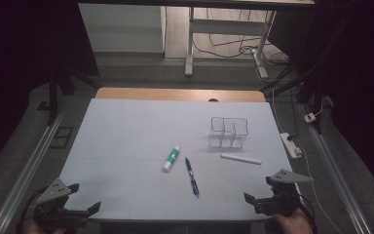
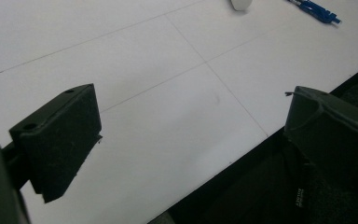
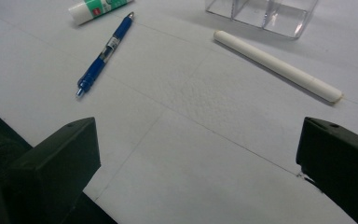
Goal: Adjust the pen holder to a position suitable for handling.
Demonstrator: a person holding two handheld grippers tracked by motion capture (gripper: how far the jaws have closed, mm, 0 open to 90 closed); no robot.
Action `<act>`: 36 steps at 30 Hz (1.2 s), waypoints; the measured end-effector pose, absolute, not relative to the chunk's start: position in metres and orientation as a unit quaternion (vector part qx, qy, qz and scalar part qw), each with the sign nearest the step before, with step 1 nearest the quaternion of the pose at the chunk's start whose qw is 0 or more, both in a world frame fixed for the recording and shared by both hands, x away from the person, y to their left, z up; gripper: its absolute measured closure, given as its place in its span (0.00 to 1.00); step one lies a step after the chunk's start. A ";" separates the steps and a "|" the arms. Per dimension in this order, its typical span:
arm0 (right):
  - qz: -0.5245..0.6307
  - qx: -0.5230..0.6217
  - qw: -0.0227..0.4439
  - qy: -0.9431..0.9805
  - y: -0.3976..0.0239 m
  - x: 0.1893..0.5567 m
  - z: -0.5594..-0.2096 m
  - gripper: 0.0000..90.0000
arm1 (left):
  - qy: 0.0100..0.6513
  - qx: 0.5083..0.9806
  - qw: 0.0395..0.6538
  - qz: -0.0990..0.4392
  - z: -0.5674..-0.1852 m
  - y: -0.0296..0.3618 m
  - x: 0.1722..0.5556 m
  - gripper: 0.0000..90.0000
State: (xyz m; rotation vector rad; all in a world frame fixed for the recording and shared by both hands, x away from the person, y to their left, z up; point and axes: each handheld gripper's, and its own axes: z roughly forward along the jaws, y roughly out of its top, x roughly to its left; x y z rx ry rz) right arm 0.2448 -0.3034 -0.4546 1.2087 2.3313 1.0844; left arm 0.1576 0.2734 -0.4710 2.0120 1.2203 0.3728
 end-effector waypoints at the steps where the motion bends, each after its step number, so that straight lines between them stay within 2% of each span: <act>1: 0.377 0.421 0.150 0.811 -0.303 0.245 -0.455 0.00 | 0.476 0.784 0.370 0.145 -0.471 0.273 0.158 0.04; 20: 0.403 0.402 0.147 0.809 -0.298 0.246 -0.449 0.00 | 0.479 0.782 0.372 0.142 -0.471 0.274 0.158 0.04; 26: 0.414 0.402 0.135 0.806 -0.295 0.252 -0.451 0.00 | 0.480 0.782 0.372 0.141 -0.472 0.274 0.158 0.05; 36: 0.411 0.402 0.144 0.805 -0.285 0.263 -0.449 0.00 | 0.485 0.780 0.370 0.137 -0.472 0.275 0.159 0.04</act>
